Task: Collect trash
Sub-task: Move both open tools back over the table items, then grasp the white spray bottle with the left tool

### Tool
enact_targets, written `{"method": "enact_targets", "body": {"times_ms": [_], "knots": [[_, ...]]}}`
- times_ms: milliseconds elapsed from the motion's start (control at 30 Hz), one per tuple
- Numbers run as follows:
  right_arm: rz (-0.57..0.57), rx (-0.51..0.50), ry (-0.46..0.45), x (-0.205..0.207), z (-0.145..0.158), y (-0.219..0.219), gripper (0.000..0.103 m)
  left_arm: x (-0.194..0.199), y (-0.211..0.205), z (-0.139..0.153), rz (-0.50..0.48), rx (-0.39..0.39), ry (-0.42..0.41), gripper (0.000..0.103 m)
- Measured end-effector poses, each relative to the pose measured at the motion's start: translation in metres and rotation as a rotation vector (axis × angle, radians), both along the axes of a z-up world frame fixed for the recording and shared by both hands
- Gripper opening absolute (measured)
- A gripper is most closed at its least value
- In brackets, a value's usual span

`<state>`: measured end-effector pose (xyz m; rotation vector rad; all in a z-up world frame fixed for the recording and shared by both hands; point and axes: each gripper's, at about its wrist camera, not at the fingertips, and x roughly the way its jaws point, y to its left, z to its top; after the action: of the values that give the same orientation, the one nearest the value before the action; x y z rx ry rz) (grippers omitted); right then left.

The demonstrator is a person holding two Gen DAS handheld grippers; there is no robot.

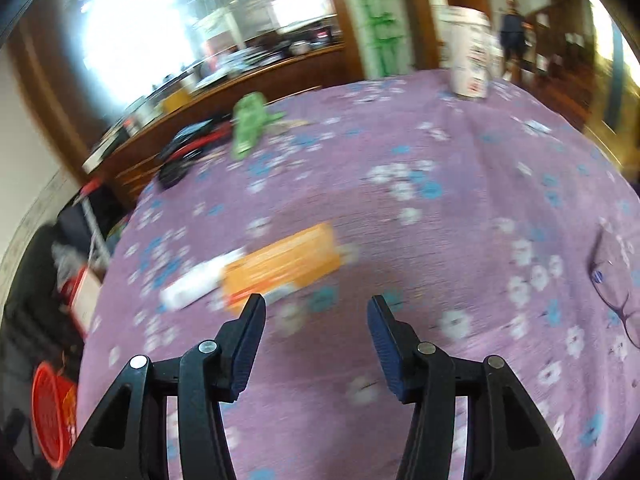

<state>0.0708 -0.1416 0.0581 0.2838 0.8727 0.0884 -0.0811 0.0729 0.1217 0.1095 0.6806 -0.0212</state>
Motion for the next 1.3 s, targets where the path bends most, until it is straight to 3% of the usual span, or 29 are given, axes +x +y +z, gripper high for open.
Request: {"method": "enact_targets", "body": {"times_ms": [233, 433, 600, 700, 767, 867, 900, 1067, 1167, 1300], "knots": [[-0.042, 0.074, 0.056, 0.010, -0.024, -0.044, 0.057, 0.083, -0.043, -0.011, -0.082, 0.041, 0.122, 0.083], [-0.065, 0.150, 0.077, 0.007, -0.028, -0.060, 0.057, 0.162, -0.060, -0.043, -0.094, 0.148, 0.187, 0.083], [-0.067, 0.175, 0.081, 0.007, -0.026, -0.061, 0.057, 0.194, -0.071, -0.066, -0.161, 0.254, 0.219, 0.082], [-0.068, 0.183, 0.074, 0.006, -0.024, -0.062, 0.057, 0.208, -0.073, -0.074, -0.166, 0.278, 0.229, 0.072], [-0.070, 0.184, 0.069, 0.004, -0.022, -0.062, 0.057, 0.218, -0.074, -0.081, -0.178, 0.277, 0.256, 0.062], [-0.074, 0.186, 0.067, 0.004, -0.022, -0.063, 0.057, 0.231, -0.077, -0.093, -0.182, 0.273, 0.283, 0.056], [-0.077, 0.188, 0.068, 0.004, -0.022, -0.064, 0.057, 0.234, -0.077, -0.096, -0.181, 0.261, 0.291, 0.055], [-0.081, 0.187, 0.068, 0.004, -0.022, -0.065, 0.057, 0.238, -0.072, -0.101, -0.155, 0.147, 0.299, 0.028], [-0.080, 0.183, 0.071, 0.005, -0.022, -0.064, 0.057, 0.233, -0.069, -0.103, -0.099, 0.123, 0.279, 0.028], [-0.076, 0.175, 0.065, 0.007, -0.023, -0.062, 0.057, 0.214, -0.055, -0.102, -0.017, 0.034, 0.271, 0.028]]}}
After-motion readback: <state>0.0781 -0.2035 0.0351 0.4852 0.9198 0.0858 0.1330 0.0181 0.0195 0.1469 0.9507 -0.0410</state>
